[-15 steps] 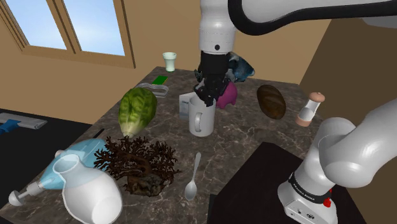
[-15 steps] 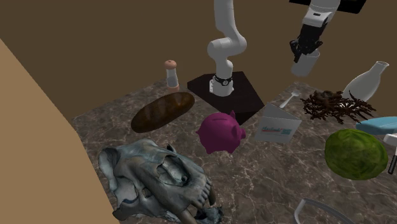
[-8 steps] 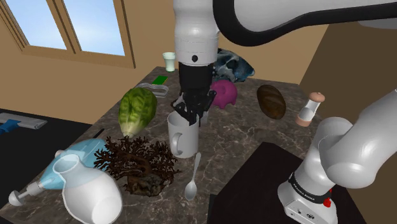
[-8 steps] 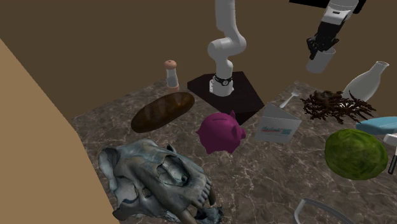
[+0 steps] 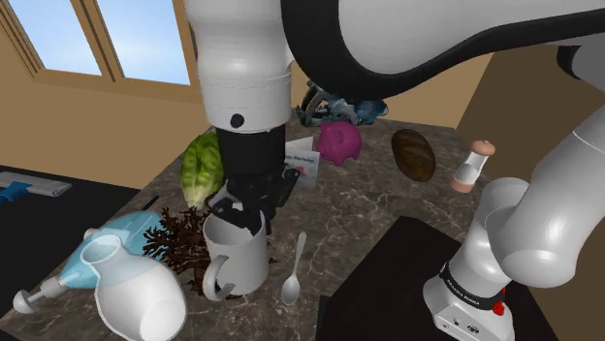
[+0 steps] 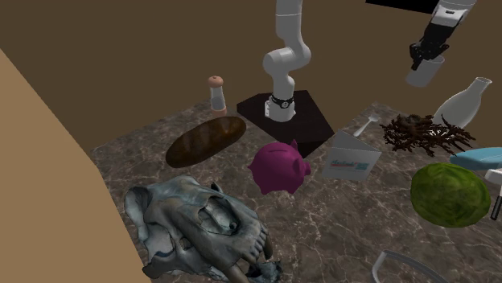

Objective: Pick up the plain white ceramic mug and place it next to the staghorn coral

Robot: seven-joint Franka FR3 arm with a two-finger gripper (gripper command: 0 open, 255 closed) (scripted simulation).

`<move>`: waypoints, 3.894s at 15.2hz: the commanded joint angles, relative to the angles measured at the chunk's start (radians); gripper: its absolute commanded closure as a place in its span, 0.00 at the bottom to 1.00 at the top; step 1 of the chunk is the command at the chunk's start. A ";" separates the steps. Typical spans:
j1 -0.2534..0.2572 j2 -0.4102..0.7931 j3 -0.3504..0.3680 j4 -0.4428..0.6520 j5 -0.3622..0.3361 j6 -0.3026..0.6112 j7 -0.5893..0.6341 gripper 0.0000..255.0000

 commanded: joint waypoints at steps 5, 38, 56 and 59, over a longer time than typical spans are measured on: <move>0.063 0.190 0.097 0.186 -0.094 -0.008 0.183 1.00; 0.078 0.280 0.094 -0.170 -0.145 0.424 0.195 1.00; 0.066 0.234 0.094 -0.103 -0.116 0.318 0.173 0.00; 0.066 0.234 0.094 -0.103 -0.116 0.318 0.173 0.00</move>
